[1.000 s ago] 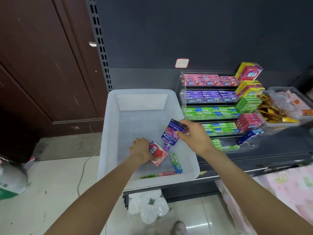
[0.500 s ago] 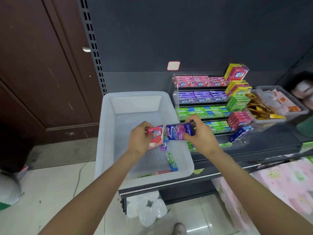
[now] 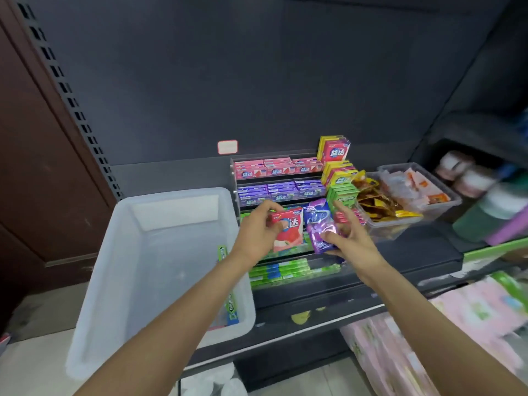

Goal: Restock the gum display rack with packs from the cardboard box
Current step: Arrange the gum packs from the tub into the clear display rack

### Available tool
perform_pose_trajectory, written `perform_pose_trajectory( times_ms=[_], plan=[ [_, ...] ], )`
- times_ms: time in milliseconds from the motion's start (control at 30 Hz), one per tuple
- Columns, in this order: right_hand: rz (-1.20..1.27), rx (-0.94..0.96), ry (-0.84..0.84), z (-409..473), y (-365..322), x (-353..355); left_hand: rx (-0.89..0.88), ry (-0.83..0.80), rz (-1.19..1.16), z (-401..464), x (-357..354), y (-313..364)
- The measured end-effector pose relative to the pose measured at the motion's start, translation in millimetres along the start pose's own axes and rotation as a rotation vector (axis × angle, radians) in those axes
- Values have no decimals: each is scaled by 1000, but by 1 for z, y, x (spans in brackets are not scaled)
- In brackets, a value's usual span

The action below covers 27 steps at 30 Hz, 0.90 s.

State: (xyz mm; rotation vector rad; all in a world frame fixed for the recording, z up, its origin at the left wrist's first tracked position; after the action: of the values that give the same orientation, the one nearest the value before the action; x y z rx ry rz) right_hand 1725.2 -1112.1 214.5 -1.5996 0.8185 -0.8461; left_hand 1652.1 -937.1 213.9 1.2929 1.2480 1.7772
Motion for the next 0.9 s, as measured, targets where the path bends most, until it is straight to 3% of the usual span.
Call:
perform_pose_trajectory(
  times_ms=[167,433,600,900],
  plan=[
    [-92,16,-66,18,8,58,31,-69,20,26,-59,24],
    [-603,74,-110,48,49,139,82,106,244,55,-98,21],
    [-763,155,-195,62,62,149,140,163,244,62,-108,14],
    [-1022,239,-138,66,81,147,134,189,229,61,-108,15]
  ],
)
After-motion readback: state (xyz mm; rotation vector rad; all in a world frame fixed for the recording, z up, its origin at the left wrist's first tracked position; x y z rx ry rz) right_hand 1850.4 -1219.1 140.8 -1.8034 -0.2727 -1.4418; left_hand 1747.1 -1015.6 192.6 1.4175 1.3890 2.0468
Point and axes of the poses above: each hand's wrist, its own z-axis towards the middle knuckle, its own x-axis out of the back of the hand, y = z × x, the point moved 2 cm from there along z, towards the middle knuckle, and after that the axes turned 4 degrees about -y, right-handed, at the moved point
